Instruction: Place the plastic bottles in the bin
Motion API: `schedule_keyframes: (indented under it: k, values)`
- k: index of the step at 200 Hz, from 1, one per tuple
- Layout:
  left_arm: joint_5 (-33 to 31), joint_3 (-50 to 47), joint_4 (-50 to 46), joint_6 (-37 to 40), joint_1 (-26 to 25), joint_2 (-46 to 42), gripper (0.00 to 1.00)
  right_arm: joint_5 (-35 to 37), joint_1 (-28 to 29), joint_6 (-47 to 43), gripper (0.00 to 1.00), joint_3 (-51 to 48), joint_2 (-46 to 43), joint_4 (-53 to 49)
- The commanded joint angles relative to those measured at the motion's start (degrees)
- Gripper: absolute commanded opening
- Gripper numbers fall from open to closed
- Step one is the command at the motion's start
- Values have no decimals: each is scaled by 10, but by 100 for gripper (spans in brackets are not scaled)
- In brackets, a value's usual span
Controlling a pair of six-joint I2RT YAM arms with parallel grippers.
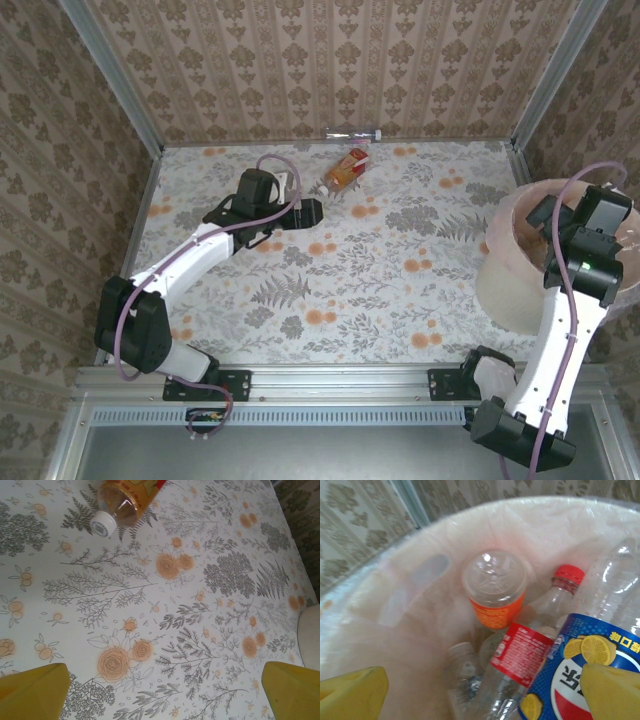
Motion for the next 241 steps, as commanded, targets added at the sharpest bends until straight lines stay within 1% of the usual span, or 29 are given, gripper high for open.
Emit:
schedule_keyframes:
  k: [1,23,39,54,70,88,109,132,136,147,165,184,207,226,241]
  values:
    - [-17,-2,14,-27,7,6,100,-55,30,29,100,31,-25,-4]
    - [-33,11,25,-31,11,22,100,-96,87,58,100,12,-46,52]
    - [-52,27,30,-30,13,36,100,-134,146,69,100,-11,-52,109]
    - [-58,39,42,-22,17,55,100,-154,198,78,100,-27,-47,149]
    - [-55,66,43,-1,22,89,100,-176,249,85,100,-60,-44,200]
    - [-50,106,39,9,29,132,100,-187,303,98,100,-111,-44,283]
    - [-40,144,47,29,32,173,100,-205,346,113,100,-147,-38,355]
    - [-37,189,43,85,33,217,100,-218,374,137,100,-174,-30,403]
    - [-39,195,45,100,48,224,100,-219,378,139,100,-178,-30,408]
    - [-39,213,53,141,53,243,100,-219,388,146,100,-187,-31,419]
    - [-3,260,47,215,64,283,100,-226,399,155,100,-200,-33,432]
    - [39,331,9,270,78,335,100,-232,406,162,100,-206,-35,432]
    - [56,396,-23,306,90,388,100,-225,413,161,100,-208,-40,425]
    - [98,433,-32,318,95,420,98,-218,414,157,100,-209,-46,423]
    - [117,454,-47,324,90,439,96,-214,415,152,100,-205,-48,418]
